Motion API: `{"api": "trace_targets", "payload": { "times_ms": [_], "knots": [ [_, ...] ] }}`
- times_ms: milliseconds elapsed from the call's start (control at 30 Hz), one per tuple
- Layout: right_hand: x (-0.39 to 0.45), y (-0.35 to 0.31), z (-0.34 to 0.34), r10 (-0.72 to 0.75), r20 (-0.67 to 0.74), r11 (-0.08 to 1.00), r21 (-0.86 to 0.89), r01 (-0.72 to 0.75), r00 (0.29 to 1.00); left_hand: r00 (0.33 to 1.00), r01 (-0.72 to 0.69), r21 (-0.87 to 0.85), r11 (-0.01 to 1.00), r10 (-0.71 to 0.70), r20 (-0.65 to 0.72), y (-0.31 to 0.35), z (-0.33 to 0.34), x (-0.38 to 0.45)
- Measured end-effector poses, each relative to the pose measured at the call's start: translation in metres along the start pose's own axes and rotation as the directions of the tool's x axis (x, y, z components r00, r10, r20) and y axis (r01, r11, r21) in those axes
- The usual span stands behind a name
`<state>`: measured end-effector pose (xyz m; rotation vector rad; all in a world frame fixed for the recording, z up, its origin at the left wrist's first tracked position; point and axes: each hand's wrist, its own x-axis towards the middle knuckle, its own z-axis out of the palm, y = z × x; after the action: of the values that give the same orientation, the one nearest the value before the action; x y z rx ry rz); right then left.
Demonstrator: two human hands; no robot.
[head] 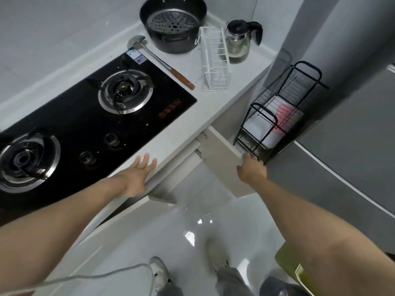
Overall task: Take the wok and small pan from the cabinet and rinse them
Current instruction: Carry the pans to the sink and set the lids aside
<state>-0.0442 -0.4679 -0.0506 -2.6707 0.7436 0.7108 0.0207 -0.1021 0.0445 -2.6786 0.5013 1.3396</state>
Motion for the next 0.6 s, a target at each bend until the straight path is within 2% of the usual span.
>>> {"api": "trace_targets", "payload": {
  "times_ms": [167, 267, 400, 533, 600],
  "knots": [
    [-0.033, -0.038, 0.023, -0.152, 0.098, 0.980, 0.142, 0.137, 0.984, 0.999, 0.033, -0.064, 0.997, -0.032, 0.013, 0.015, -0.013, -0.009],
    [-0.047, -0.084, 0.045, -0.195, 0.129, 0.947, 0.283, 0.152, 0.972, 0.999, 0.044, -0.088, 0.995, -0.043, 0.009, 0.018, -0.014, -0.007],
    [-0.054, -0.147, 0.069, -0.149, 0.181, 0.882, 0.470, 0.048, 0.972, 1.000, 0.014, -0.159, 0.987, -0.016, -0.011, 0.010, -0.007, -0.002],
    [-0.053, -0.184, 0.077, -0.093, 0.334, 0.793, 0.594, -0.133, 0.938, 1.000, -0.006, -0.281, 0.960, 0.004, -0.007, -0.002, -0.001, 0.003],
    [-0.047, -0.186, 0.077, -0.147, 0.443, 0.666, 0.706, -0.243, 0.884, 1.000, -0.022, -0.326, 0.945, 0.022, -0.005, -0.004, -0.005, 0.007]
  ]
}}
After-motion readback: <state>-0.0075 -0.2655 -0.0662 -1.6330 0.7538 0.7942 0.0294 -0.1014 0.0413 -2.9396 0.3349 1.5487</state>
